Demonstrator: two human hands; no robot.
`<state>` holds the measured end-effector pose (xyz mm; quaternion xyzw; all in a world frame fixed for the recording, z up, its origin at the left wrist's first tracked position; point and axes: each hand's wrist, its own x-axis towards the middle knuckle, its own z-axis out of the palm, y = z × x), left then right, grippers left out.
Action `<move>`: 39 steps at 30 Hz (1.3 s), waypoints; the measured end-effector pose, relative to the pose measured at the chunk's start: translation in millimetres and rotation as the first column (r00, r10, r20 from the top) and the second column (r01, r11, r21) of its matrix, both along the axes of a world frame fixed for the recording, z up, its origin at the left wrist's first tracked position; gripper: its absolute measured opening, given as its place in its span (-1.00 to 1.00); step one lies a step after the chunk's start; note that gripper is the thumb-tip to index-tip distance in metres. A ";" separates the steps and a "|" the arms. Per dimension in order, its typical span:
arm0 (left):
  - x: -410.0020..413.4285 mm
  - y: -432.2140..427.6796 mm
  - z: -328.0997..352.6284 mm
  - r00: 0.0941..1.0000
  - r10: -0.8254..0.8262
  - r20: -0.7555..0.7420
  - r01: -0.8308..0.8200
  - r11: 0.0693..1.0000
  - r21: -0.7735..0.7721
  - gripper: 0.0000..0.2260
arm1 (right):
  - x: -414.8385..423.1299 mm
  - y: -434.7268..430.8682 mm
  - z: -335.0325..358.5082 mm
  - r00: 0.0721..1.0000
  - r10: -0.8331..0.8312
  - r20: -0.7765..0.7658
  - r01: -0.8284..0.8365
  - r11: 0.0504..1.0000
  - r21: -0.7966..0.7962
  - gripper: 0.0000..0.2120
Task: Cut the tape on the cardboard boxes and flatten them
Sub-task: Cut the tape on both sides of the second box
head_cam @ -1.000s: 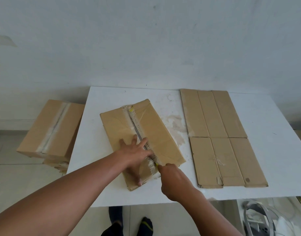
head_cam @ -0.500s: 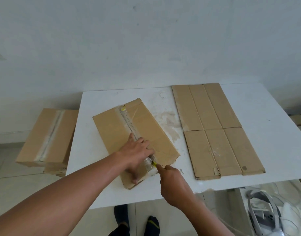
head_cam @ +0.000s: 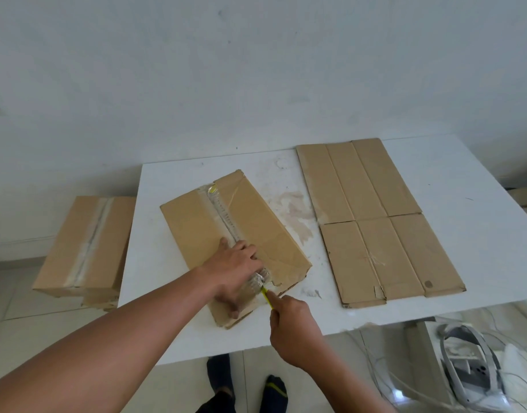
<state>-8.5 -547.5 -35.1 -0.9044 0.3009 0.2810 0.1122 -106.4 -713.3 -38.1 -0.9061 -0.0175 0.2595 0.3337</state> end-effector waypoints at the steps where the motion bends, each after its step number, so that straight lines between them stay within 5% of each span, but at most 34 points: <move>1: 0.0 0.8 -0.6 1.000 -0.001 0.003 0.001 1.000 0.001 -0.05 | 0.2 1.9 -0.4 1.000 0.003 -0.012 -0.003 1.000 -0.001 -0.48; 8: -1.6 6.0 -7.4 0.998 -0.029 0.049 0.029 0.999 -0.017 -0.11 | -6.1 -2.8 0.7 0.978 -0.150 -0.144 0.171 0.974 0.146 -0.52; 17: -0.9 4.3 -5.7 1.000 -0.012 0.004 0.012 1.000 -0.016 -0.15 | -3.4 -8.0 1.2 0.992 -0.092 -0.081 0.101 0.989 0.109 -0.59; 22: 0.2 2.6 -6.1 0.998 -0.037 0.043 0.037 0.999 0.007 -0.13 | -21.3 10.0 -2.0 0.977 -0.193 -0.094 0.207 0.963 0.176 -0.54; 26: 0.0 3.2 -7.5 0.997 -0.047 0.061 0.048 0.999 -0.010 -0.12 | -19.8 10.4 -0.7 0.932 -0.259 -0.255 0.323 0.912 0.252 -0.56; 34: 5.9 6.2 -6.5 0.997 0.075 -0.009 -0.076 0.976 -0.202 -0.59 | -10.7 5.3 1.3 0.966 -0.159 -0.206 0.187 0.975 0.123 -0.51; 39: 5.8 3.4 -8.2 0.990 0.131 -0.057 -0.141 0.955 -0.261 -0.68 | -20.2 5.4 6.9 0.894 -0.284 -0.347 0.397 0.861 0.317 -0.54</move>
